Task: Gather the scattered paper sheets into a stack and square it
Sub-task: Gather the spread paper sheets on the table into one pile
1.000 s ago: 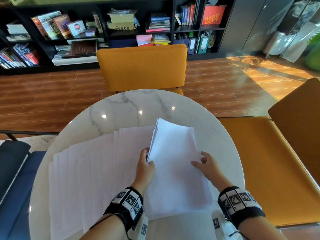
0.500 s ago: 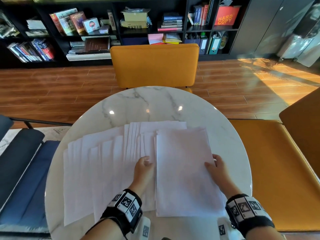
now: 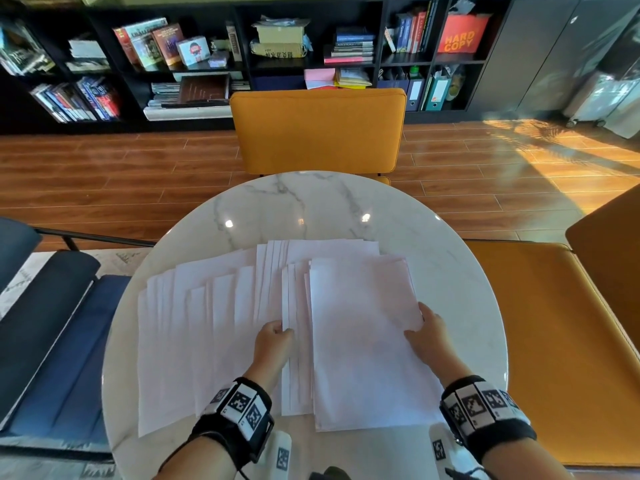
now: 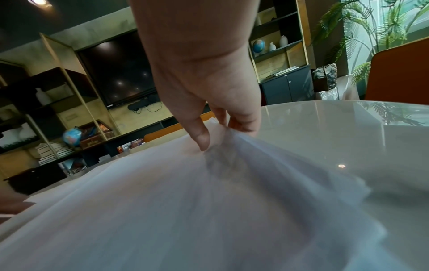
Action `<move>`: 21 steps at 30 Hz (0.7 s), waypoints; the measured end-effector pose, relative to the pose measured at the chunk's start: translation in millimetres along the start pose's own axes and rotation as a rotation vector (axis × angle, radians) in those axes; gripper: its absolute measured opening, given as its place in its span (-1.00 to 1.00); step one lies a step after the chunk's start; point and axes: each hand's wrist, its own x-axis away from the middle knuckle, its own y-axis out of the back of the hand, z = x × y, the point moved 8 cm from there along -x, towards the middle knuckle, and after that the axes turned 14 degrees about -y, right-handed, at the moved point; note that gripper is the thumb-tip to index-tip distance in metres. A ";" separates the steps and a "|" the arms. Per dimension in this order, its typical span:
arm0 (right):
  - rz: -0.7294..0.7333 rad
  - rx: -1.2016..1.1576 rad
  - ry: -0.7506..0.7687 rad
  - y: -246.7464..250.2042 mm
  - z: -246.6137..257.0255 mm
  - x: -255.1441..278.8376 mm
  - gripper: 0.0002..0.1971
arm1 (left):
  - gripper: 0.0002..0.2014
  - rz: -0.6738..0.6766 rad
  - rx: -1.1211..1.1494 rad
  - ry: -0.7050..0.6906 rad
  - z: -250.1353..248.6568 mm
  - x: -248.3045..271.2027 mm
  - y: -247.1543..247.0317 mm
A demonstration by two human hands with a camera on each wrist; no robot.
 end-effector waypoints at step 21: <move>0.179 -0.192 0.003 -16.3 7.1 25.4 -0.52 | -0.56 0.049 0.033 -0.244 -32.0 -0.5 -20.1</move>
